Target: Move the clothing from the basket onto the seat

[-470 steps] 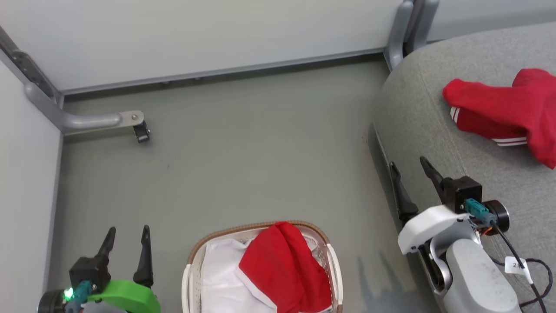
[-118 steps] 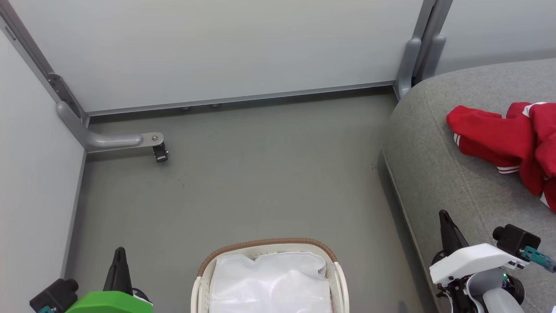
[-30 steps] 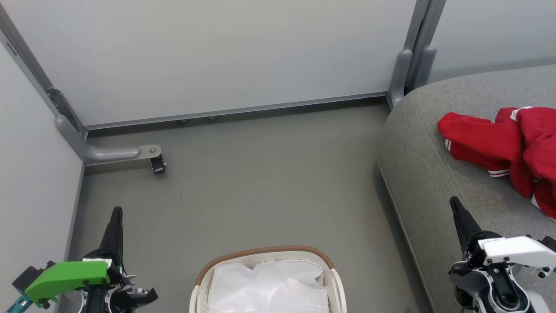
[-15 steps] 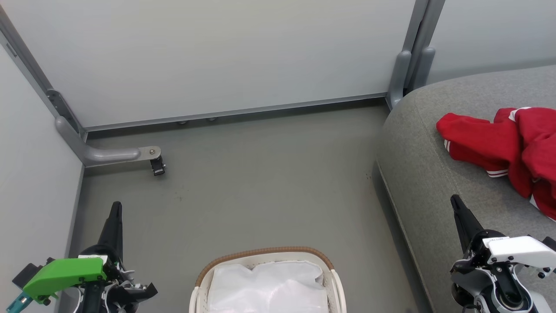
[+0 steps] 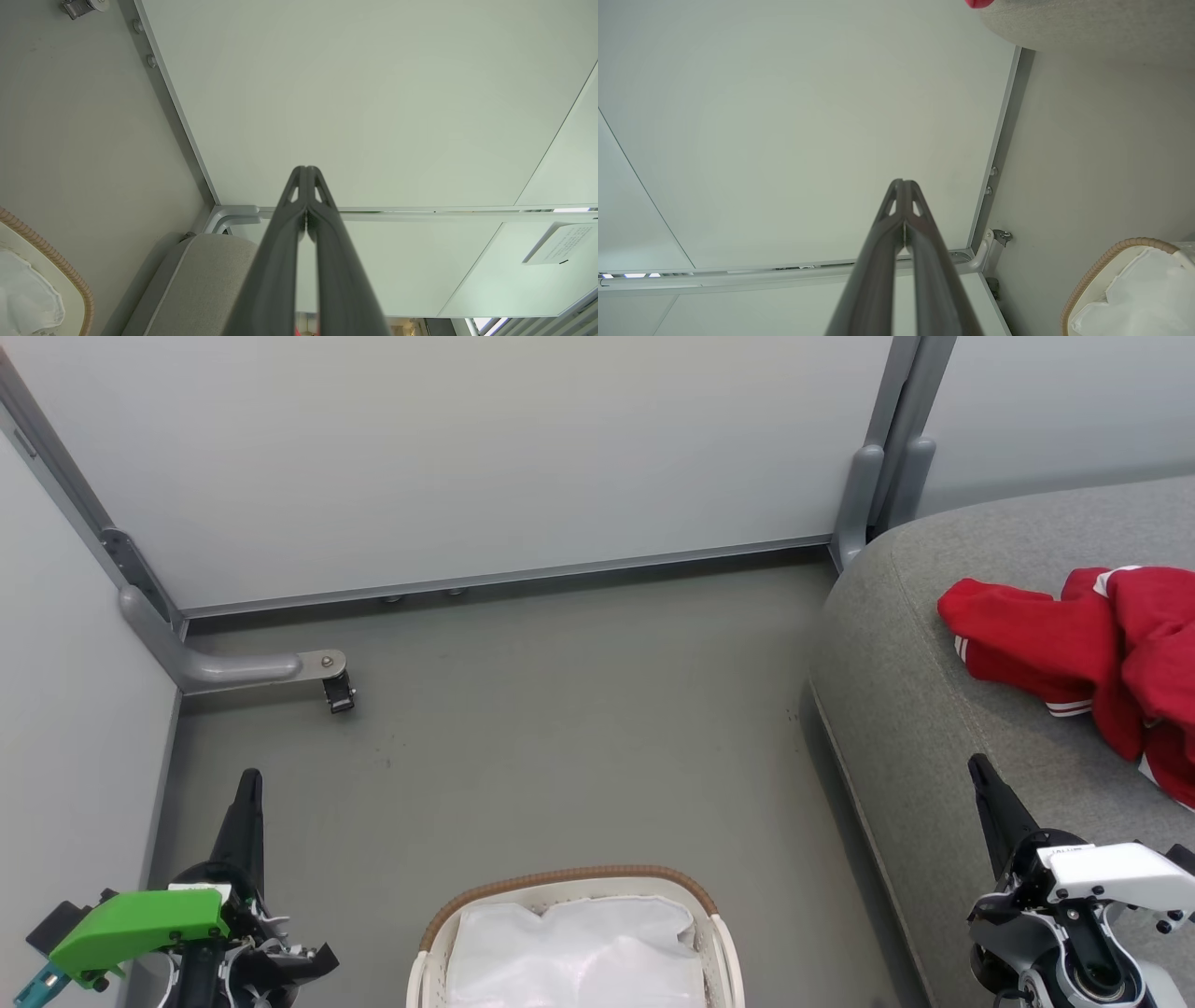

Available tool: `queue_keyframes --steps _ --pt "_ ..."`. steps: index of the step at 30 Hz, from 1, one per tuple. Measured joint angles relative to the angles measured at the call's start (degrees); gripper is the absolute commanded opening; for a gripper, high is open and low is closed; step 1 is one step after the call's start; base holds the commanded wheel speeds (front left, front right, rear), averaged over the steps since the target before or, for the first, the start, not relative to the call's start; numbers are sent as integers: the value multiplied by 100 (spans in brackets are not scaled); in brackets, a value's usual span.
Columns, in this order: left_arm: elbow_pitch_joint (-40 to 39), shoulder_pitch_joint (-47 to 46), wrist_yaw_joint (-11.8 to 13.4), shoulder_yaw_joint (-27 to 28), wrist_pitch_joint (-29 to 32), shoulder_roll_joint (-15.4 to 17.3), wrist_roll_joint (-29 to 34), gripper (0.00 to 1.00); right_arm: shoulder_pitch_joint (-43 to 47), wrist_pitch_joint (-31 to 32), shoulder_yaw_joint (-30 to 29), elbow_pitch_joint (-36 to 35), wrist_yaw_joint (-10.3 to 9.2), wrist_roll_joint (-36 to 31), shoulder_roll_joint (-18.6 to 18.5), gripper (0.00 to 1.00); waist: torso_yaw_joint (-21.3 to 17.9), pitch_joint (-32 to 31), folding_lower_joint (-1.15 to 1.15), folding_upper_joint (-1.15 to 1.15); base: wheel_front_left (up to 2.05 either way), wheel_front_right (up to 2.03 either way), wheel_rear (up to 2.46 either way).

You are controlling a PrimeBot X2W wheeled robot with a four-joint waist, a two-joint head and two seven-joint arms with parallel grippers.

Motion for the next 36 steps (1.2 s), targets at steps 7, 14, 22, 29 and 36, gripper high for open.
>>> queue_keyframes --steps 7,14,22,29,36 --pt "0 0 0 0 0 0 0 0 0 0 0 0 0 0 0 0 0 0 0 0 0 0 0" --pt "0 0 0 0 0 0 0 0 0 0 0 0 0 0 0 0 0 0 0 0 0 0 0" --pt "0 0 0 0 -1 0 0 0 0 0 0 0 0 0 0 0 0 0 0 0 0 0 0" --pt "0 0 0 0 0 0 0 0 0 0 0 0 0 0 0 0 0 0 0 0 0 0 0" --pt "0 0 0 0 0 0 0 0 0 0 0 0 0 0 0 0 0 0 0 0 0 0 0"
